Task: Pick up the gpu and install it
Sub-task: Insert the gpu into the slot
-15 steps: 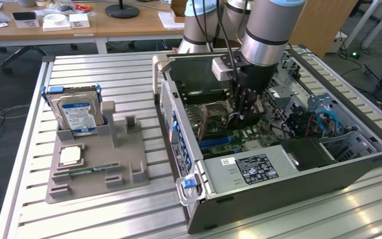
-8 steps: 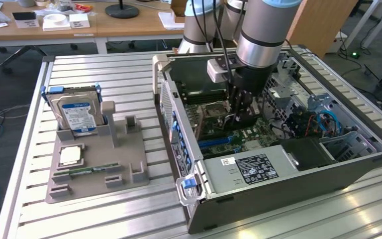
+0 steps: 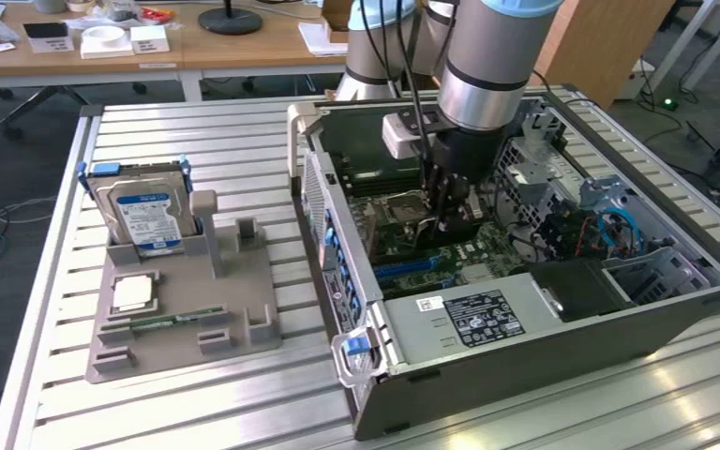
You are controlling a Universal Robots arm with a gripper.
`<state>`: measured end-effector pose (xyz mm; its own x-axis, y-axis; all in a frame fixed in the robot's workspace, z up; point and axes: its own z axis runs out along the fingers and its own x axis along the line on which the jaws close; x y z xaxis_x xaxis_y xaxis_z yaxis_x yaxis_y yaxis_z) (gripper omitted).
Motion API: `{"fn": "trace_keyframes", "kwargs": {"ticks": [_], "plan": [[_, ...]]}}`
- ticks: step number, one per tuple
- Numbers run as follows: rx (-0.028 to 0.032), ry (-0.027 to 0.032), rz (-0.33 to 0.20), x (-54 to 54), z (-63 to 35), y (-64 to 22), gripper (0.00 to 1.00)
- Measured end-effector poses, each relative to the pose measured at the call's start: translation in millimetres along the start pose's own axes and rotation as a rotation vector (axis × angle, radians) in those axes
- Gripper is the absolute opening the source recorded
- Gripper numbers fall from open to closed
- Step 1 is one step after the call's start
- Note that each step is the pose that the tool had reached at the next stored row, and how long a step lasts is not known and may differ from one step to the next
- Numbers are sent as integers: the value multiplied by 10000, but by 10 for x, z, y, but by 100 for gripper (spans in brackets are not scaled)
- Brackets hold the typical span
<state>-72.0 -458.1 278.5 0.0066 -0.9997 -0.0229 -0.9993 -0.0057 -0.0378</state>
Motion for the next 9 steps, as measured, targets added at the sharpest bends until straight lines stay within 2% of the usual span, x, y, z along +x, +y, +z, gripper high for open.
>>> {"fn": "trace_keyframes", "kwargs": {"ticks": [9], "plan": [[0, 0, -1, 3, 65, 56, 26]]}}
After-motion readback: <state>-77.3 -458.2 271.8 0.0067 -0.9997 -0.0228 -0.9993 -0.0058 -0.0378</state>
